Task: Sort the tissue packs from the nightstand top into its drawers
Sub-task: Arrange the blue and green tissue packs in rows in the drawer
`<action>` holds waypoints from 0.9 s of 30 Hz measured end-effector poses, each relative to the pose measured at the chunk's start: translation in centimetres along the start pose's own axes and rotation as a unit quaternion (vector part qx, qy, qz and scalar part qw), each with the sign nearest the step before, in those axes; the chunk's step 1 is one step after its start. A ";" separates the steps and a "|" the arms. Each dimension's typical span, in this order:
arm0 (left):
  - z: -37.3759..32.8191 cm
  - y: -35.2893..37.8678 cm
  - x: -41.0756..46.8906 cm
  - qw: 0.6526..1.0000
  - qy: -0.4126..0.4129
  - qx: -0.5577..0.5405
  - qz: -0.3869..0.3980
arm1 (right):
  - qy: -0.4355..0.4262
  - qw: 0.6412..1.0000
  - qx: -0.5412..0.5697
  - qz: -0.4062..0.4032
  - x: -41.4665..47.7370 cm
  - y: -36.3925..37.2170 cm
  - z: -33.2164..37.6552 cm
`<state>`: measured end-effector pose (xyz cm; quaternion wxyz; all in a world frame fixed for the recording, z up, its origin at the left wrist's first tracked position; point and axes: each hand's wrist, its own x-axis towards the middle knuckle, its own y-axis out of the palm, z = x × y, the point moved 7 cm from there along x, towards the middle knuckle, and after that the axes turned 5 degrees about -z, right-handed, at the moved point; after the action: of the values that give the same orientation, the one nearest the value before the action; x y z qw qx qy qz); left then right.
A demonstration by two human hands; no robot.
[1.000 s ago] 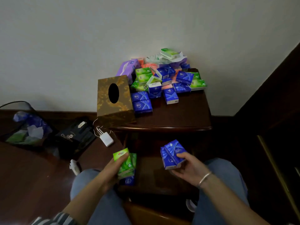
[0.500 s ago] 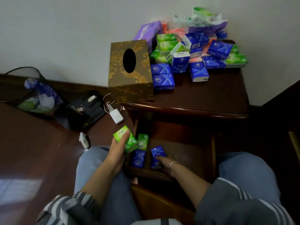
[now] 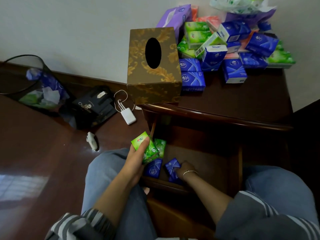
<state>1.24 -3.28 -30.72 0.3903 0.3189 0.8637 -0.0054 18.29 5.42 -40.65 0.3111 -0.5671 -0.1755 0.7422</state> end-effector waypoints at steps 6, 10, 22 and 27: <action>0.4 -0.2 0.4 1.000 -0.016 -0.007 0.006 | 0.012 0.992 -0.118 0.046 0.2 0.5 0.2; 0.5 -0.1 0.7 1.000 -0.014 -0.006 0.017 | 0.011 0.993 -0.094 0.066 0.1 0.2 -0.2; 0.9 -0.7 1.4 1.000 -0.021 0.004 0.004 | 0.053 0.957 0.248 0.139 -0.8 2.4 1.9; 1.3 -0.7 1.6 0.999 -0.018 0.026 0.010 | 0.115 0.896 0.383 0.192 -1.5 2.0 1.0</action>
<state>0.90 -3.31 -32.88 0.3975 0.3376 0.8527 -0.0302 17.06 3.04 -40.52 0.3737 -0.5084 0.2718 0.7267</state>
